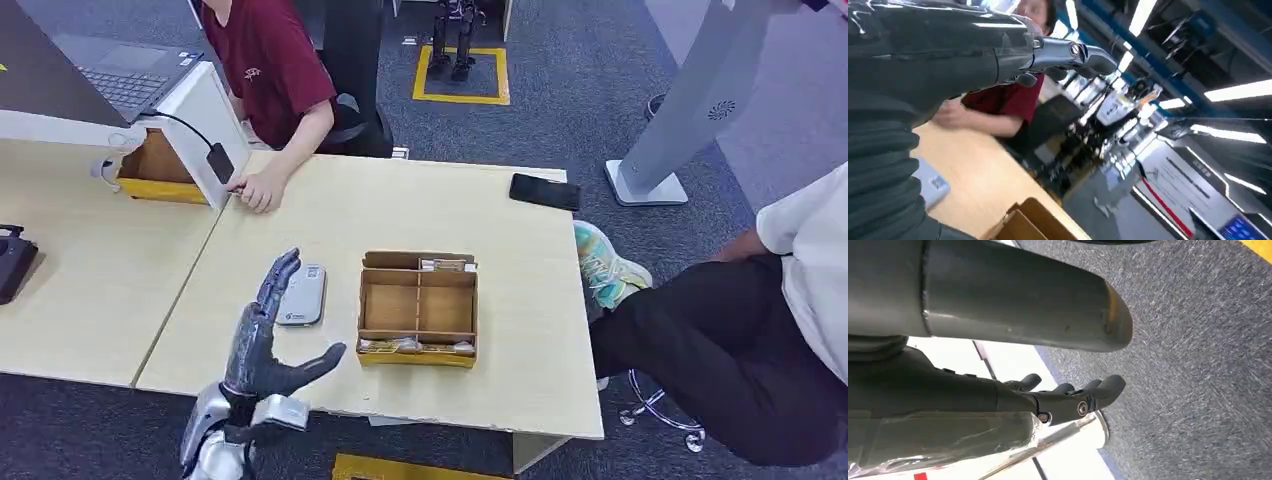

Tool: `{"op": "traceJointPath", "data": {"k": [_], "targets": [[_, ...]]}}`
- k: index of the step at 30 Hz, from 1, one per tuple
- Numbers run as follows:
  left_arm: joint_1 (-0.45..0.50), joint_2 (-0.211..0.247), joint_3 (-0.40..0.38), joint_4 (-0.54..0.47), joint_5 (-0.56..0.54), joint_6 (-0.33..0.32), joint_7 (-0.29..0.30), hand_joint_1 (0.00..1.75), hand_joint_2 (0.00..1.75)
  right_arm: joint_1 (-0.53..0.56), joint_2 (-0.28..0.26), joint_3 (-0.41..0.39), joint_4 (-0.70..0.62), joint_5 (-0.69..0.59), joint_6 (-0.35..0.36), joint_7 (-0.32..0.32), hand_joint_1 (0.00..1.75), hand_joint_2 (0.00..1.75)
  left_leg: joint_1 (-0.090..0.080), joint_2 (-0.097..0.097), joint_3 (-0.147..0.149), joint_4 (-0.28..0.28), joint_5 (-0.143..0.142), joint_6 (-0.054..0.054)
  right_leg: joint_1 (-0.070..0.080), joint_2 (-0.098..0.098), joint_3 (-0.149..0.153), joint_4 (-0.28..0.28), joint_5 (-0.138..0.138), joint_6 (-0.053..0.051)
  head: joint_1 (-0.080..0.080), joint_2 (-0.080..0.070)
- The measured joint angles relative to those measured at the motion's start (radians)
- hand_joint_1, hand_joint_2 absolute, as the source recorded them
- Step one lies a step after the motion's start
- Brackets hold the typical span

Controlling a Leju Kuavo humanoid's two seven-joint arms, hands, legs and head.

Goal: Pass the card to the sensor for recognition and then transmit it.

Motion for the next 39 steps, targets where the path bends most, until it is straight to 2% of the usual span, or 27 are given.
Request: {"op": "traceJointPath", "data": {"k": [5, 7, 10, 16, 19, 23, 27, 30, 35, 39], "targets": [[0.003, 0.009, -0.127, 0.059, -0.207, 0.258, 0.079, 0.0, 1.75, 0.0, 0.0, -0.002, 0.0, 0.004, -0.002, 0.01, 0.0, 0.0, -0.001, 0.0, 0.0, 0.0, 0.0, 0.001, 0.0, 0.0, 0.0, 0.0, 0.0, 0.0, 0.0, 0.0], [0.001, 0.014, -0.165, 0.092, -0.259, 0.299, 0.1, 0.0, 1.75, 0.0, 0.0, -0.002, 0.0, 0.005, -0.001, 0.011, 0.0, 0.0, -0.001, 0.0, 0.0, 0.0, 0.0, 0.001, 0.0, 0.0, 0.0, 0.0, 0.0, 0.0, 0.0, 0.0], [0.001, 0.014, -0.193, 0.127, -0.357, 0.309, 0.106, 0.0, 1.75, 0.0, 0.0, -0.002, 0.0, 0.006, 0.003, 0.015, 0.0, 0.0, 0.0, 0.0, 0.0, 0.0, 0.0, 0.001, 0.0, 0.0, 0.0, 0.0, 0.0, 0.0, 0.0, 0.0], [-0.01, 0.005, -0.2, 0.197, -0.457, 0.31, 0.097, 0.0, 1.75, -0.001, 0.0, -0.002, 0.0, 0.009, 0.004, 0.018, 0.0, 0.0, 0.0, 0.0, 0.0, 0.0, 0.0, 0.001, 0.0, 0.0, 0.0, 0.0, 0.0, 0.0, 0.0, 0.0], [-0.026, -0.002, -0.2, 0.222, -0.55, 0.311, 0.138, 0.0, 1.75, -0.001, 0.0, -0.002, 0.0, 0.011, 0.007, 0.023, 0.0, 0.0, 0.0, 0.0, 0.0, 0.0, 0.0, 0.001, 0.0, 0.0, 0.0, 0.0, 0.0, 0.0, 0.0, 0.0], [-0.061, -0.002, -0.201, 0.273, -0.584, 0.311, 0.184, 0.0, 1.75, -0.002, 0.0, -0.002, 0.0, 0.011, 0.01, 0.023, 0.0, 0.0, 0.0, 0.0, 0.0, 0.0, 0.0, 0.001, 0.0, 0.0, 0.0, 0.0, 0.0, 0.0, 0.0, 0.0], [-0.11, 0.005, -0.22, 0.331, -0.64, 0.311, 0.295, 0.0, 1.75, -0.002, 0.0, -0.002, 0.0, 0.011, 0.013, 0.028, 0.0, 0.0, 0.0, 0.0, 0.0, 0.0, 0.0, 0.001, 0.0, 0.0, 0.0, 0.0, 0.0, 0.0, 0.0, 0.0], [-0.144, 0.01, -0.231, 0.366, -0.647, 0.311, 0.337, 0.0, 1.75, -0.002, 0.0, -0.002, 0.0, 0.011, 0.013, 0.028, 0.0, 0.0, 0.0, 0.0, 0.0, 0.0, 0.0, 0.001, 0.0, 0.0, 0.0, 0.0, 0.001, 0.0, 0.0, 0.0], [-0.192, 0.017, -0.232, 0.419, -0.666, 0.311, 0.39, 0.0, 1.75, -0.003, 0.0, -0.002, 0.0, 0.011, 0.015, 0.03, 0.0, 0.0, 0.0, 0.0, 0.0, 0.0, 0.0, 0.0, 0.0, 0.0, 0.0, 0.0, 0.0, 0.0, 0.0, 0.0], [-0.216, 0.022, -0.232, 0.447, -0.654, 0.311, 0.398, 0.0, 1.75, -0.004, 0.0, -0.002, 0.0, 0.011, 0.016, 0.032, 0.0, 0.0, 0.0, 0.0, 0.0, 0.0, 0.0, 0.0, 0.0, 0.0, 0.0, 0.0, 0.0, 0.0, 0.0, 0.0]]}}
